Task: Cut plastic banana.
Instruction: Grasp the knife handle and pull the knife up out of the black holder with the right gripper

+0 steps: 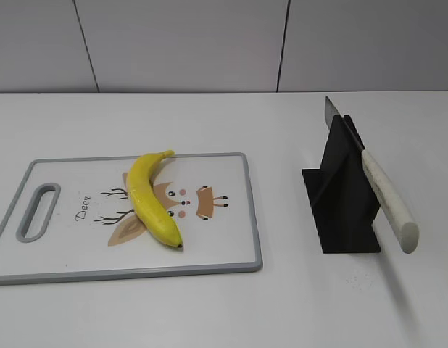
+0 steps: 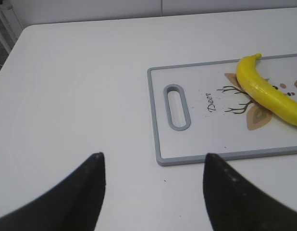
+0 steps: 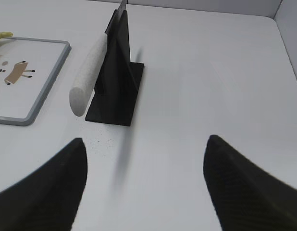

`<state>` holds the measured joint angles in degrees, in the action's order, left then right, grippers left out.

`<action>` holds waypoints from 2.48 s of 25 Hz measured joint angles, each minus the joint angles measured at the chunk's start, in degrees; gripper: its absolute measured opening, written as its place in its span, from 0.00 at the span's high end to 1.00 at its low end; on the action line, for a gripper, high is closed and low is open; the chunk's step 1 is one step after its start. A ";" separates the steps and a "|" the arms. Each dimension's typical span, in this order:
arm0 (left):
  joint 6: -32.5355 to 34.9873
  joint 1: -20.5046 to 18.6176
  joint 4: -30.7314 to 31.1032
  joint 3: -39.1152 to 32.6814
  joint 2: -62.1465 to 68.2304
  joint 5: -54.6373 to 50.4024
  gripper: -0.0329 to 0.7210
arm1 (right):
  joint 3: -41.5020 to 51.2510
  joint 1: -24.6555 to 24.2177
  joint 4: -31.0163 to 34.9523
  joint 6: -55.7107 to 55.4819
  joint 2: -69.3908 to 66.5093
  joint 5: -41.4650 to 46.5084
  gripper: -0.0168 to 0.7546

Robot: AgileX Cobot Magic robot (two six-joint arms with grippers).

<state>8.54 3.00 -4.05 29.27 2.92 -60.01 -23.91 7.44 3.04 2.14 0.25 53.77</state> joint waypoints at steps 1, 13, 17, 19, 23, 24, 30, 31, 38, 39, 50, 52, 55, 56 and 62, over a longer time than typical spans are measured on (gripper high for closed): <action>0.00 0.00 0.00 0.00 0.00 0.00 0.14 | 0.00 0.00 0.00 0.00 0.00 0.00 0.21; 0.00 0.00 0.00 0.00 0.00 0.00 0.18 | 0.00 0.00 0.00 -0.06 0.00 0.00 0.21; 0.00 0.00 0.00 0.00 0.00 0.00 0.18 | 0.00 0.00 0.00 -0.01 0.00 0.00 0.21; 0.00 0.00 0.00 0.00 0.00 0.00 0.18 | 0.00 0.00 0.00 -0.01 0.00 0.00 0.21; 0.00 0.00 0.00 0.00 0.00 0.00 0.18 | 0.00 0.00 0.00 -0.01 0.00 0.00 0.21; 0.00 0.00 0.00 0.00 0.00 0.00 0.18 | 0.00 0.00 0.00 -0.01 0.00 0.00 0.21; 0.00 0.00 0.00 0.00 0.00 0.00 0.18 | 0.00 0.00 0.00 -0.01 0.00 0.00 0.21; 0.00 0.00 0.00 0.00 0.00 0.00 0.18 | 0.00 0.00 0.00 -0.01 0.00 0.00 0.21; 0.00 0.00 0.00 0.00 0.00 0.00 0.18 | -0.44 0.00 0.00 0.03 0.06 0.06 0.21; 0.00 0.00 0.00 0.00 0.00 0.00 0.18 | -0.91 0.00 0.00 0.03 -0.39 0.07 0.21; 0.00 0.00 0.00 0.00 0.00 0.00 0.19 | -12.58 0.00 0.00 0.03 -21.08 6.07 0.21; 0.00 0.00 0.00 0.00 0.00 0.00 0.20 | -14.89 0.00 0.00 0.03 -25.99 8.95 0.21; 0.00 0.00 0.00 0.00 0.00 0.00 0.20 | -17.77 0.00 0.27 0.03 -33.46 12.58 0.21; 0.00 0.00 0.00 0.00 0.00 0.00 0.20 | -18.42 0.00 1.11 0.03 -35.92 13.30 0.21; 0.00 0.00 0.00 0.00 0.00 0.00 0.20 | -21.22 0.00 5.04 -0.07 -47.64 14.06 0.21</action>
<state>8.54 3.00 -4.05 29.27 2.92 -60.01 -45.13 7.44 8.09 2.07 -47.40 67.83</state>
